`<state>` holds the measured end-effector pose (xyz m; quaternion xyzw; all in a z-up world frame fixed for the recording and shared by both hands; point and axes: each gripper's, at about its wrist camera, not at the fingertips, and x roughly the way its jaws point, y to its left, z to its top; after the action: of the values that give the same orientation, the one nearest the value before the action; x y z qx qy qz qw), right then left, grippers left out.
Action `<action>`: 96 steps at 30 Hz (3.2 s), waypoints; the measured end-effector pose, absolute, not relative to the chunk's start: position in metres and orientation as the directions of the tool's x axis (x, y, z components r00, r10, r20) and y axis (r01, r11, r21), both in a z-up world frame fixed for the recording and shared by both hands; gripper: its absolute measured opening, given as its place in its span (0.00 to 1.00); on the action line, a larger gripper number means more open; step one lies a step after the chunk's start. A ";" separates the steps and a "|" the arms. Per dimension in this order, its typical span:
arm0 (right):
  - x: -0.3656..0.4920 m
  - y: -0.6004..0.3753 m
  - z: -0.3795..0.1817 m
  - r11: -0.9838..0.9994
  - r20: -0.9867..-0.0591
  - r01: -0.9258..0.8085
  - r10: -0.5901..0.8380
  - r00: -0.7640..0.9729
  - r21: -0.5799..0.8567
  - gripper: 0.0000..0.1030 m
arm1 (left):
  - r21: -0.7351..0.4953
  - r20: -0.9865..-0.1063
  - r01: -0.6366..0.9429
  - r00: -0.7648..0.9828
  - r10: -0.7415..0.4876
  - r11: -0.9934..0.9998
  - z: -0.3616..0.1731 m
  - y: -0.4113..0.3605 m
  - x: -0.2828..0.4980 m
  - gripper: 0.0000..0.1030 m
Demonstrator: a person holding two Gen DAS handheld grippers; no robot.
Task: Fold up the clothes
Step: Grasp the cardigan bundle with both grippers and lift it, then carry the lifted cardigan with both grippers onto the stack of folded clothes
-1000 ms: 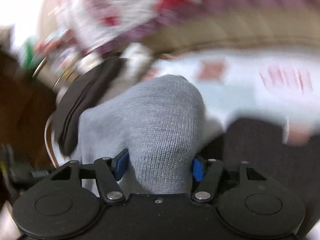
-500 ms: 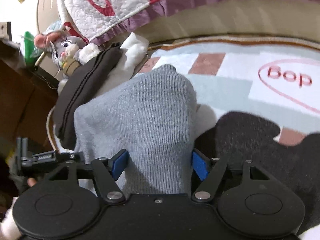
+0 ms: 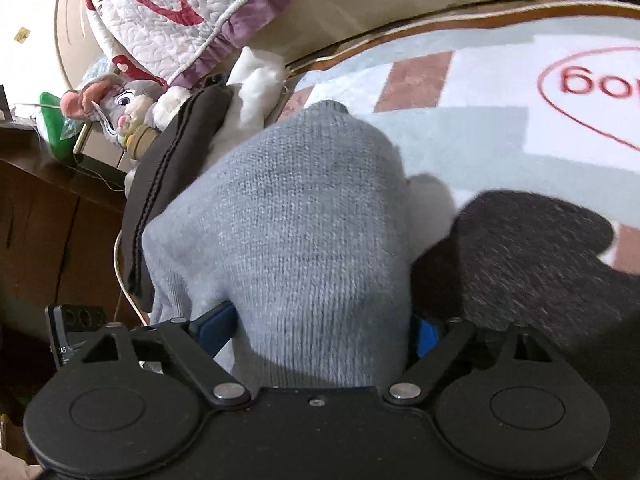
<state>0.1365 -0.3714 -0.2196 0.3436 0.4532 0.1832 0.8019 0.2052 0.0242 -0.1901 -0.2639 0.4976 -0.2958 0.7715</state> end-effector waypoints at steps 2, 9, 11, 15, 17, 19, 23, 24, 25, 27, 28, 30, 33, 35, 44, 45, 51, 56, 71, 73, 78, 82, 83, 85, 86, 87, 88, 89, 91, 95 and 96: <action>0.138 -0.366 -0.215 0.726 -0.606 -0.018 0.587 0.538 0.687 0.78 | -0.677 -0.619 0.227 0.339 -0.709 0.700 -0.190 0.019 0.204 0.48; 0.121 -0.350 -0.162 0.804 -0.562 -0.181 0.537 0.629 0.566 0.62 | -0.559 -0.603 0.361 0.442 -0.664 0.747 -0.153 0.010 0.184 0.36; 0.120 -0.346 -0.141 0.821 -0.558 -0.212 0.526 0.642 0.530 0.62 | -0.555 -0.573 0.373 0.477 -0.667 0.744 -0.138 0.013 0.179 0.35; 0.123 -0.341 -0.095 0.845 -0.549 -0.279 0.515 0.659 0.457 0.62 | -0.545 -0.509 0.398 0.542 -0.669 0.738 -0.109 0.019 0.169 0.35; 0.127 -0.336 -0.071 0.848 -0.530 -0.313 0.516 0.674 0.428 0.62 | -0.540 -0.475 0.410 0.572 -0.668 0.735 -0.095 0.022 0.164 0.35; 0.131 -0.328 -0.047 0.849 -0.506 -0.352 0.520 0.689 0.393 0.62 | -0.536 -0.438 0.417 0.607 -0.664 0.734 -0.079 0.028 0.162 0.35; 0.152 -0.305 0.005 0.842 -0.493 -0.428 0.539 0.683 0.328 0.62 | -0.546 -0.354 0.402 0.685 -0.637 0.735 -0.043 0.052 0.163 0.35; 0.162 -0.299 0.017 0.834 -0.498 -0.445 0.552 0.669 0.326 0.62 | -0.552 -0.333 0.395 0.704 -0.628 0.735 -0.034 0.060 0.163 0.35; 0.174 -0.292 0.030 0.822 -0.508 -0.463 0.569 0.647 0.332 0.62 | -0.551 -0.312 0.386 0.727 -0.611 0.740 -0.024 0.068 0.163 0.35; 0.204 -0.275 0.055 0.798 -0.531 -0.499 0.600 0.599 0.339 0.62 | -0.562 -0.262 0.362 0.775 -0.575 0.744 -0.007 0.087 0.163 0.35; 0.218 -0.265 0.064 0.787 -0.541 -0.518 0.611 0.578 0.335 0.62 | -0.576 -0.237 0.342 0.799 -0.552 0.742 0.000 0.099 0.163 0.35; 0.250 -0.236 0.083 0.765 -0.565 -0.563 0.626 0.538 0.312 0.62 | -0.569 -0.217 0.304 0.841 -0.496 0.764 0.011 0.114 0.165 0.35; 0.293 -0.190 0.104 0.737 -0.626 -0.630 0.616 0.479 0.243 0.63 | -0.549 -0.211 0.249 0.882 -0.421 0.798 0.025 0.133 0.177 0.35; 0.312 -0.167 0.107 0.732 -0.645 -0.647 0.602 0.470 0.212 0.63 | -0.559 -0.201 0.223 0.898 -0.391 0.799 0.027 0.147 0.190 0.35; 0.385 -0.105 0.064 0.618 -0.618 -0.735 0.702 0.355 0.280 0.64 | -0.613 -0.223 0.101 0.930 -0.293 0.784 -0.011 0.198 0.209 0.35; 0.391 -0.099 0.055 0.612 -0.620 -0.741 0.702 0.350 0.275 0.65 | -0.620 -0.240 0.083 0.926 -0.290 0.780 -0.018 0.200 0.213 0.36; 0.422 -0.089 -0.035 0.797 -0.789 -0.598 0.418 0.450 0.082 0.64 | -0.626 -0.425 -0.109 0.878 -0.221 0.772 -0.099 0.186 0.247 0.37; 0.393 -0.148 -0.038 0.877 -0.752 -0.370 0.460 0.472 0.305 0.70 | -0.595 -0.392 -0.048 0.888 -0.238 0.803 -0.088 0.179 0.241 0.39; 0.285 -0.221 -0.139 0.273 -0.361 0.243 0.787 0.500 0.931 0.77 | -0.693 -0.403 -0.110 0.878 -0.256 0.712 -0.106 0.199 0.243 0.44; 0.288 -0.209 -0.144 0.234 -0.320 0.229 0.804 0.500 0.945 0.77 | -0.697 -0.406 -0.117 0.878 -0.255 0.708 -0.106 0.200 0.242 0.41; 0.294 -0.186 -0.160 0.219 -0.310 0.236 0.821 0.479 0.947 0.77 | -0.718 -0.402 -0.126 0.878 -0.260 0.684 -0.109 0.208 0.242 0.40; 0.297 -0.182 -0.165 0.321 -0.385 0.213 0.793 0.472 0.923 0.79 | -0.763 -0.387 -0.129 0.876 -0.287 0.633 -0.115 0.216 0.242 0.39; 0.298 -0.183 -0.164 0.311 -0.369 0.198 0.794 0.483 0.929 0.79 | -0.771 -0.382 -0.129 0.876 -0.293 0.623 -0.116 0.217 0.243 0.39; 0.300 -0.184 -0.161 0.311 -0.355 0.173 0.778 0.519 0.935 0.79 | -0.783 -0.378 -0.131 0.876 -0.299 0.608 -0.118 0.220 0.243 0.39; 0.301 -0.184 -0.159 0.314 -0.350 0.161 0.765 0.540 0.936 0.79 | -0.789 -0.377 -0.133 0.876 -0.302 0.600 -0.119 0.221 0.243 0.39; 0.303 -0.184 -0.157 0.329 -0.356 0.151 0.754 0.553 0.932 0.80 | -0.789 -0.378 -0.135 0.876 -0.301 0.599 -0.120 0.222 0.243 0.39; 0.306 -0.182 -0.156 0.357 -0.373 0.143 0.742 0.557 0.923 0.81 | -0.786 -0.381 -0.137 0.875 -0.298 0.603 -0.120 0.222 0.243 0.39; 0.309 -0.181 -0.154 0.386 -0.388 0.129 0.728 0.565 0.913 0.82 | -0.784 -0.382 -0.137 0.875 -0.297 0.606 -0.120 0.222 0.243 0.39; 0.310 -0.177 -0.143 0.479 -0.415 0.075 0.660 0.626 0.875 0.82 | -0.788 -0.379 -0.134 0.875 -0.301 0.600 -0.121 0.223 0.243 0.39; 0.315 -0.161 -0.105 0.693 -0.425 -0.102 0.544 0.724 0.713 0.65 | -0.792 -0.370 -0.130 0.880 -0.300 0.597 -0.123 0.226 0.242 0.39; 0.318 -0.157 -0.096 0.723 -0.417 -0.158 0.546 0.726 0.672 0.57 | -0.789 -0.361 -0.126 0.887 -0.288 0.601 -0.122 0.227 0.239 0.38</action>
<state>0.3182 -0.1566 -0.0960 0.3128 0.3105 0.2013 0.8747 0.2395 0.2268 -0.1220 -0.4441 0.2331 -0.0468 0.8639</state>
